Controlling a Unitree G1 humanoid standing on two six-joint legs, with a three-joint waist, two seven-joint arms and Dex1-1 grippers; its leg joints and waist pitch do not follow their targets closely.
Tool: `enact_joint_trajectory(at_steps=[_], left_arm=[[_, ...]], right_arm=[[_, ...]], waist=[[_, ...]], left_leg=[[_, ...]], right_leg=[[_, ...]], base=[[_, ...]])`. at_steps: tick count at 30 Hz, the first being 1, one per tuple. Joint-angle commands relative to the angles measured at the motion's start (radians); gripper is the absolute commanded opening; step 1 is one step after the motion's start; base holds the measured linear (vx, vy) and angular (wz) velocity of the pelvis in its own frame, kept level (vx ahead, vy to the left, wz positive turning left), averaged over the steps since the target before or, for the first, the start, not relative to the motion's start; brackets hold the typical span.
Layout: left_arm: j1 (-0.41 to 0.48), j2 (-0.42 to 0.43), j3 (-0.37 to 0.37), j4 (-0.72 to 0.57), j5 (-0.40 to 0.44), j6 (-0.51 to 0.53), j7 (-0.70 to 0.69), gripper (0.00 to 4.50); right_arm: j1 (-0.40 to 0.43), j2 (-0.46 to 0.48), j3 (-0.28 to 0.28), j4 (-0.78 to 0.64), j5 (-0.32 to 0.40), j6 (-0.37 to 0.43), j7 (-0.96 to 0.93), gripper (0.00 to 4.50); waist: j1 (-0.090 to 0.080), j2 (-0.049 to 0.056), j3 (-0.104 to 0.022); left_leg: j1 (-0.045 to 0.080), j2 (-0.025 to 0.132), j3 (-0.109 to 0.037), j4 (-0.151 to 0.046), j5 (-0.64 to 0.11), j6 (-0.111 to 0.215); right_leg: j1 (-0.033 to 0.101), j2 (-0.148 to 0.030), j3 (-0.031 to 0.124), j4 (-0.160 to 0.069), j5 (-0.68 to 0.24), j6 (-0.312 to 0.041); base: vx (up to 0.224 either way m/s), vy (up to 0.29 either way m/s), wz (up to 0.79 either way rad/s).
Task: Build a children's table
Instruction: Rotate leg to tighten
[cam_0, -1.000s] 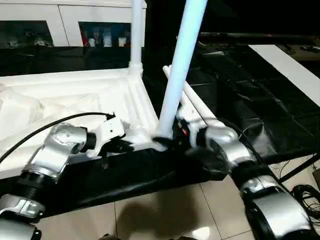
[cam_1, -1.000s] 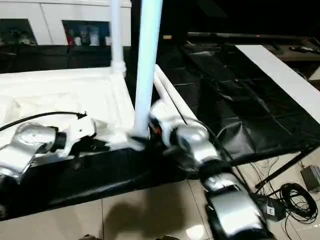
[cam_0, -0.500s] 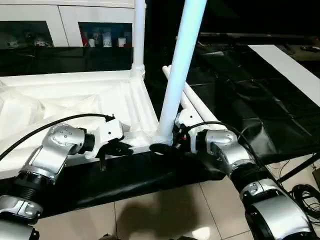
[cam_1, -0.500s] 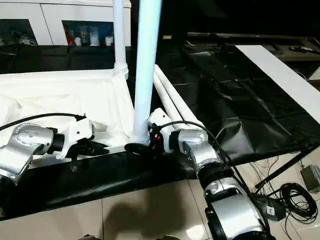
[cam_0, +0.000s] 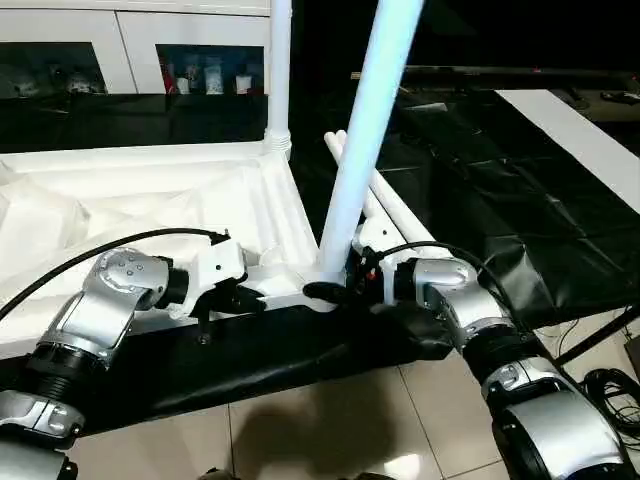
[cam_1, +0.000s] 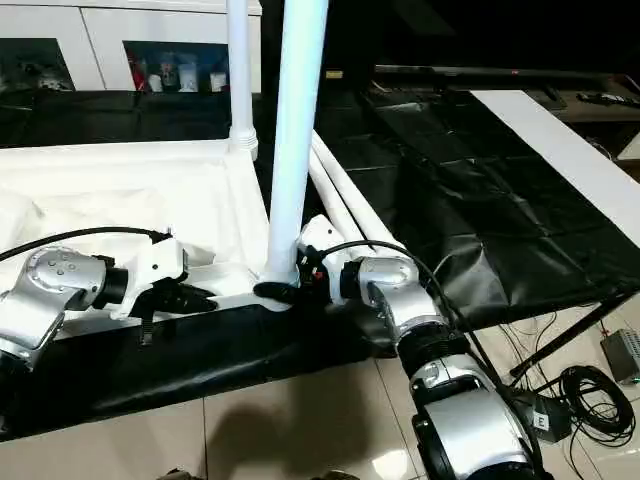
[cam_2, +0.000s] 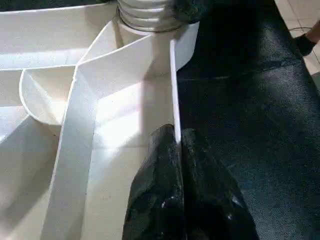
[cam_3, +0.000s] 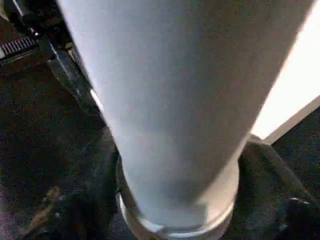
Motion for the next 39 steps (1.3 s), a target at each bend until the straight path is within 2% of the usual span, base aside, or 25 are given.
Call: enact_joint_trajectory(at_steps=[1,8,11,12,13,15,16,17,18,20,22,23,25,26,27,29,30,32,33,34,35,36,38,39], left_arm=[[0.022,-0.013,-0.027,-0.001,-0.019,-0.021,-0.031,0.00],[0.024,-0.013,-0.028,-0.006,-0.017,-0.016,-0.035,0.00],[0.014,-0.031,-0.028,0.013,0.005,0.005,0.015,0.00],[-0.008,-0.060,-0.023,0.048,0.031,0.033,0.087,0.00],[-0.008,-0.060,-0.023,0.048,0.031,0.033,0.087,0.00],[-0.042,-0.113,-0.009,0.089,0.045,0.098,0.180,0.00],[-0.052,-0.131,-0.006,0.099,0.047,0.115,0.206,0.00],[-0.076,-0.172,0.005,0.121,0.058,0.155,0.283,0.00],[-0.118,-0.245,0.027,0.156,0.072,0.218,0.415,0.00],[-0.134,-0.273,0.036,0.169,0.075,0.242,0.464,0.00],[-0.159,-0.318,0.043,0.188,0.078,0.256,0.523,0.00],[-0.159,-0.318,0.043,0.188,0.078,0.256,0.523,0.00],[-0.173,-0.342,0.031,0.199,0.088,0.233,0.540,0.00],[-0.174,-0.341,0.020,0.207,0.098,0.207,0.534,0.00],[-0.174,-0.341,0.020,0.207,0.098,0.207,0.534,0.00],[-0.170,-0.326,0.003,0.219,0.116,0.164,0.514,0.00],[-0.163,-0.318,0.000,0.215,0.117,0.149,0.494,0.00],[-0.157,-0.313,0.000,0.208,0.119,0.149,0.483,0.00],[-0.157,-0.313,0.000,0.208,0.119,0.149,0.483,0.00],[-0.147,-0.302,-0.005,0.196,0.119,0.139,0.459,0.00],[-0.133,-0.283,-0.008,0.180,0.117,0.132,0.430,0.00],[-0.120,-0.265,-0.009,0.168,0.116,0.131,0.405,0.00],[-0.105,-0.241,-0.014,0.157,0.113,0.113,0.369,0.00],[-0.092,-0.216,-0.019,0.150,0.103,0.093,0.324,0.00]], right_arm=[[0.000,-0.010,-0.012,-0.008,0.007,0.003,0.002,2.82],[0.016,-0.008,-0.011,-0.001,-0.002,0.004,-0.024,2.70],[0.021,0.025,-0.039,0.028,0.000,0.017,-0.135,2.70],[0.021,0.061,-0.067,0.059,0.004,0.025,-0.247,2.69],[0.021,0.061,-0.067,0.059,0.004,0.025,-0.247,2.69],[0.012,0.108,-0.102,0.104,0.006,0.034,-0.416,2.69],[0.006,0.123,-0.114,0.119,0.008,0.038,-0.470,2.69],[-0.012,0.150,-0.144,0.150,0.021,0.046,-0.583,2.69],[-0.044,0.193,-0.187,0.198,0.042,0.051,-0.756,2.69],[-0.056,0.208,-0.200,0.215,0.048,0.049,-0.814,2.69],[-0.079,0.235,-0.218,0.240,0.062,0.037,-0.875,2.68],[-0.079,0.235,-0.218,0.240,0.062,0.037,-0.875,2.68],[-0.101,0.254,-0.215,0.257,0.050,0.030,-0.908,2.68],[-0.108,0.258,-0.211,0.261,0.042,0.024,-0.899,2.68],[-0.108,0.258,-0.211,0.261,0.042,0.024,-0.899,2.68],[-0.112,0.263,-0.213,0.258,0.038,0.006,-0.847,2.68],[-0.113,0.264,-0.222,0.251,0.050,-0.007,-0.807,3.03],[-0.115,0.264,-0.226,0.248,0.052,-0.026,-0.785,3.38],[-0.115,0.264,-0.226,0.248,0.052,-0.026,-0.785,3.44],[-0.114,0.259,-0.226,0.238,0.053,-0.049,-0.756,3.59],[-0.109,0.243,-0.207,0.220,0.039,-0.082,-0.728,3.59],[-0.102,0.225,-0.184,0.199,0.023,-0.103,-0.698,3.59],[-0.094,0.204,-0.167,0.173,0.017,-0.104,-0.658,3.72],[-0.089,0.183,-0.161,0.151,0.024,-0.083,-0.614,3.87]], waist=[[0.001,0.017,-0.060],[0.002,0.015,-0.062],[0.001,0.015,-0.061],[-0.002,0.015,-0.056],[-0.003,0.015,-0.054],[-0.006,0.016,-0.048],[-0.006,0.016,-0.047],[-0.007,0.019,-0.045],[-0.011,0.016,-0.043],[-0.010,0.017,-0.045],[-0.007,0.012,-0.046],[-0.007,0.012,-0.046],[-0.003,0.011,-0.049],[-0.003,0.011,-0.050],[-0.002,0.006,-0.050],[-0.001,0.007,-0.050],[0.000,0.007,-0.050],[0.001,0.010,-0.051],[0.000,0.009,-0.050],[-0.002,0.011,-0.051],[-0.003,0.012,-0.052],[-0.004,0.011,-0.056],[-0.005,0.011,-0.057],[-0.005,0.011,-0.055]], left_leg=[[0.016,0.030,-0.010,-0.065,-0.175,0.031],[0.016,0.029,-0.009,-0.063,-0.164,0.033],[0.015,0.029,-0.010,-0.064,-0.171,0.030],[0.018,0.029,-0.011,-0.068,-0.199,0.013],[0.021,0.029,-0.011,-0.070,-0.217,0.003],[0.029,0.029,-0.014,-0.073,-0.284,-0.032],[0.029,0.028,-0.017,-0.074,-0.304,-0.037],[0.029,0.029,-0.020,-0.075,-0.320,-0.042],[0.039,0.026,-0.023,-0.075,-0.375,-0.057],[0.044,0.025,-0.023,-0.073,-0.386,-0.062],[0.036,0.023,-0.022,-0.072,-0.369,-0.041],[0.036,0.023,-0.022,-0.072,-0.369,-0.041],[0.026,0.022,-0.021,-0.074,-0.335,-0.024],[0.026,0.022,-0.020,-0.073,-0.328,-0.022],[0.022,0.022,-0.020,-0.073,-0.313,-0.014],[0.021,0.023,-0.017,-0.073,-0.300,-0.005],[0.020,0.023,-0.017,-0.073,-0.293,-0.003],[0.018,0.024,-0.016,-0.074,-0.277,0.001],[0.018,0.024,-0.015,-0.073,-0.280,0.004],[0.011,0.024,-0.019,-0.075,-0.271,0.003],[0.012,0.024,-0.018,-0.074,-0.267,0.003],[0.008,0.026,-0.020,-0.073,-0.243,0.006],[0.002,0.025,-0.018,-0.071,-0.207,0.015],[0.003,0.024,-0.015,-0.069,-0.195,0.028]], right_leg=[[0.050,-0.070,0.045,-0.063,-0.104,-0.236],[0.051,-0.070,0.046,-0.061,-0.091,-0.239],[0.051,-0.071,0.046,-0.063,-0.106,-0.236],[0.046,-0.071,0.047,-0.069,-0.160,-0.226],[0.043,-0.070,0.047,-0.073,-0.194,-0.219],[0.036,-0.073,0.048,-0.087,-0.323,-0.188],[0.035,-0.074,0.047,-0.090,-0.357,-0.179],[0.034,-0.076,0.048,-0.092,-0.382,-0.172],[0.025,-0.076,0.046,-0.101,-0.472,-0.145],[0.019,-0.075,0.045,-0.105,-0.487,-0.124],[0.022,-0.075,0.045,-0.108,-0.466,-0.111],[0.022,-0.075,0.045,-0.108,-0.466,-0.111],[0.028,-0.075,0.045,-0.106,-0.423,-0.105],[0.027,-0.075,0.046,-0.104,-0.409,-0.107],[0.031,-0.075,0.045,-0.100,-0.390,-0.111],[0.031,-0.074,0.046,-0.100,-0.363,-0.115],[0.032,-0.074,0.046,-0.098,-0.354,-0.117],[0.033,-0.074,0.046,-0.094,-0.317,-0.129],[0.034,-0.074,0.046,-0.094,-0.314,-0.132],[0.041,-0.076,0.044,-0.092,-0.317,-0.134],[0.039,-0.076,0.045,-0.092,-0.310,-0.135],[0.044,-0.077,0.043,-0.086,-0.275,-0.145],[0.048,-0.074,0.043,-0.080,-0.224,-0.156],[0.045,-0.072,0.044,-0.080,-0.198,-0.165]], base=[[0.000,0.000,0.00],[0.000,0.000,0.00],[0.000,0.000,0.00],[0.000,0.000,0.00],[0.000,0.000,0.00],[0.000,0.000,0.00],[0.000,0.000,0.00],[0.000,0.000,0.00],[0.000,0.000,0.00],[0.000,0.000,0.00],[0.000,0.000,0.00],[0.000,0.000,0.00],[0.000,0.000,0.00],[0.000,0.000,0.00],[0.000,0.000,0.00],[0.000,0.000,0.00],[0.000,0.000,0.00],[0.000,0.000,0.00],[0.000,0.000,0.00],[0.000,0.000,0.00],[0.000,0.000,0.00],[0.000,0.000,0.00],[0.000,0.000,0.00],[0.000,0.000,0.00]])
